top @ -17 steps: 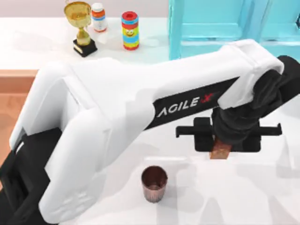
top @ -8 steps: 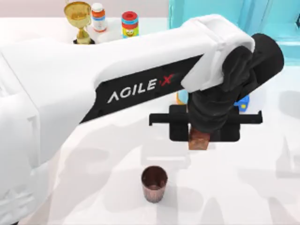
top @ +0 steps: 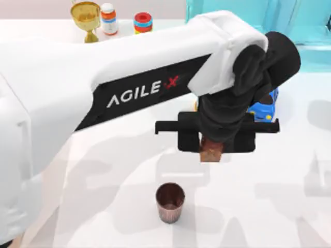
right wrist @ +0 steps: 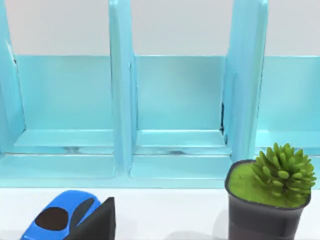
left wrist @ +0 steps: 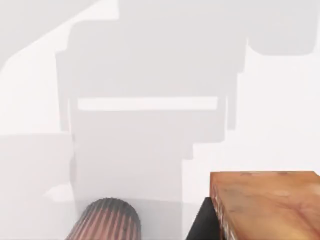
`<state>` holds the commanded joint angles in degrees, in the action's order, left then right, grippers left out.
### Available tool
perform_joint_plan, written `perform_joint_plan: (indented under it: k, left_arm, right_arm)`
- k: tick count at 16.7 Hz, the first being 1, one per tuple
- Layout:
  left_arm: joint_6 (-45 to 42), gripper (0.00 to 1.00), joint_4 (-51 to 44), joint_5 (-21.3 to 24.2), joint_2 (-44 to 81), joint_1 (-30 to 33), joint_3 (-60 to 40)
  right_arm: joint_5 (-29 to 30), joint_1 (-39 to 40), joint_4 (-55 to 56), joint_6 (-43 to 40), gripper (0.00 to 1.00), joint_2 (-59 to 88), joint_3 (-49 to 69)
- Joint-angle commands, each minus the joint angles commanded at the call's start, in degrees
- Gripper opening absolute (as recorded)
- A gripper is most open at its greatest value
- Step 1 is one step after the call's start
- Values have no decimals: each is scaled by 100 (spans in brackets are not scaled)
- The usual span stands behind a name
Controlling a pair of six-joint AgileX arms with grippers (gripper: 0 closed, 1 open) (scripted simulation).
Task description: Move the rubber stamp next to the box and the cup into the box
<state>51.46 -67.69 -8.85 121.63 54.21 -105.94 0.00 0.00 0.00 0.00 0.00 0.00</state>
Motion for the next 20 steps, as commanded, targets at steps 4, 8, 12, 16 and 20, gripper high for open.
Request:
perform_joint_plan:
  k: [4,8,12,16,20]
  left_arm:
    - [-586,0,109,123,-433,-640,598]
    - [-1177,0,270,235,-938,-1306,1208]
    - [-1775,0,421,318,-1411,-1898,1778]
    - [-2457,0,597,434,-1936,-2527,2357]
    - [-3142,0,830,583,-2563,-3193,2956]
  right_arm:
    - [0,0,0,0,100,0,0]
    - [0,0,0,0,100,0,0]
    - [0,0,0,0,100,0,0]
    - [0,0,0,0,100,0,0]
    - [0,0,0,0,100,0,0]
